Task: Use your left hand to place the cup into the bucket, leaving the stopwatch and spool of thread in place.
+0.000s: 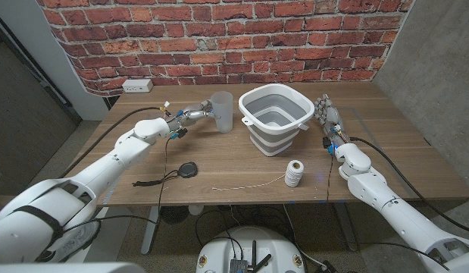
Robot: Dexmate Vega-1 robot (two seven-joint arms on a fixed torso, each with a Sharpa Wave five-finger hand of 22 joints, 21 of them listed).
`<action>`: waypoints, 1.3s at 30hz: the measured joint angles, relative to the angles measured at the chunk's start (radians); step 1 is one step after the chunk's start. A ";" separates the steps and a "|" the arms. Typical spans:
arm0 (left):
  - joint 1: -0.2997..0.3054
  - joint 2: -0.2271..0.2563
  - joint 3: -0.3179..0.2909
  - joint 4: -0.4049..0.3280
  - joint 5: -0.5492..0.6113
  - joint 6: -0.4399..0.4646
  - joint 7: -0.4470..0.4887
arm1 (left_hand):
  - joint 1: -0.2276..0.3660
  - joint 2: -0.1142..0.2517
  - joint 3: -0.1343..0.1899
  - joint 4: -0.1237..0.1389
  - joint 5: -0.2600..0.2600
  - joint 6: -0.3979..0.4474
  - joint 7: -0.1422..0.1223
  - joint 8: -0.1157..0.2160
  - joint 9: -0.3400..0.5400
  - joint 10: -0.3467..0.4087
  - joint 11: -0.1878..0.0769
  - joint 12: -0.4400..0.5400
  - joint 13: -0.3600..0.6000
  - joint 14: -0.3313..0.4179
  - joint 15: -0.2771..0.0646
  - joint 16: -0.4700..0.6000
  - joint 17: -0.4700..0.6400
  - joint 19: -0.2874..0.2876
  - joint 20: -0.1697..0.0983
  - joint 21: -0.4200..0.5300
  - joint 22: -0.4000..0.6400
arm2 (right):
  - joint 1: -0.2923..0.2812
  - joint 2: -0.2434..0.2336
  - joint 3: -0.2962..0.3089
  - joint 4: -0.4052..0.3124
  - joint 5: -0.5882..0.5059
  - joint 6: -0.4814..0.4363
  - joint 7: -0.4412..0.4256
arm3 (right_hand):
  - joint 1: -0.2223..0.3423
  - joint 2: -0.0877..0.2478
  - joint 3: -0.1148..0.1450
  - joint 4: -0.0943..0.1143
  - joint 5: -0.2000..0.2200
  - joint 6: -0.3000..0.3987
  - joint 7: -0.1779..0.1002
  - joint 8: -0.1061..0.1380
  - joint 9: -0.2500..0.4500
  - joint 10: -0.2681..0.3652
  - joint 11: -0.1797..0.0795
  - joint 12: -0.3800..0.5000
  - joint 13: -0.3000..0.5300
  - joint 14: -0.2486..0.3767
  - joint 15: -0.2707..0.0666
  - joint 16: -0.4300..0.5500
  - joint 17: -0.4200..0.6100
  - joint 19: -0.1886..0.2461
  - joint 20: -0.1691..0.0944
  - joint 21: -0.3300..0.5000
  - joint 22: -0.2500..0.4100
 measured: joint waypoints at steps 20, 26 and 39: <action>-0.074 -0.099 0.027 0.176 -0.009 -0.072 -0.042 | 0.034 -0.003 -0.012 -0.001 0.000 0.000 0.000 0.030 0.000 -0.002 -0.006 0.022 0.003 0.041 -0.025 0.008 0.000 0.047 -0.022 0.008 0.000 | -0.011 0.002 0.006 0.005 0.002 0.015 0.000 | 0.000 0.000 0.000 0.000 0.000 0.000 0.000 0.000 0.000 0.000 0.000 0.000 0.000 0.000 0.000 0.008 -0.005 0.000 0.000 0.000 0.000; -0.109 -0.143 0.037 0.263 -0.009 -0.110 -0.066 | 0.057 -0.004 -0.024 -0.003 0.000 0.000 0.000 0.053 0.000 0.026 -0.024 0.033 0.003 0.097 -0.025 0.011 0.000 0.080 -0.034 0.008 0.000 | -0.020 0.000 0.011 -0.002 0.004 0.018 -0.004 | 0.000 0.000 0.004 -0.004 0.000 0.000 0.000 0.000 0.000 0.000 0.000 0.000 0.000 0.000 0.000 0.008 -0.005 0.000 0.000 0.000 0.000; -0.141 -0.191 0.046 0.359 -0.007 -0.167 -0.064 | 0.168 -0.004 -0.069 -0.003 0.000 0.100 -0.007 0.131 0.007 0.213 -0.072 0.066 0.021 0.290 -0.027 0.030 0.005 0.192 -0.040 0.008 0.000 | -0.037 -0.005 0.019 -0.015 0.007 0.024 -0.012 | -0.005 -0.005 0.004 -0.004 0.000 0.004 -0.004 0.000 0.000 0.000 0.000 0.000 0.000 0.000 0.000 0.008 -0.004 0.000 0.000 0.000 0.000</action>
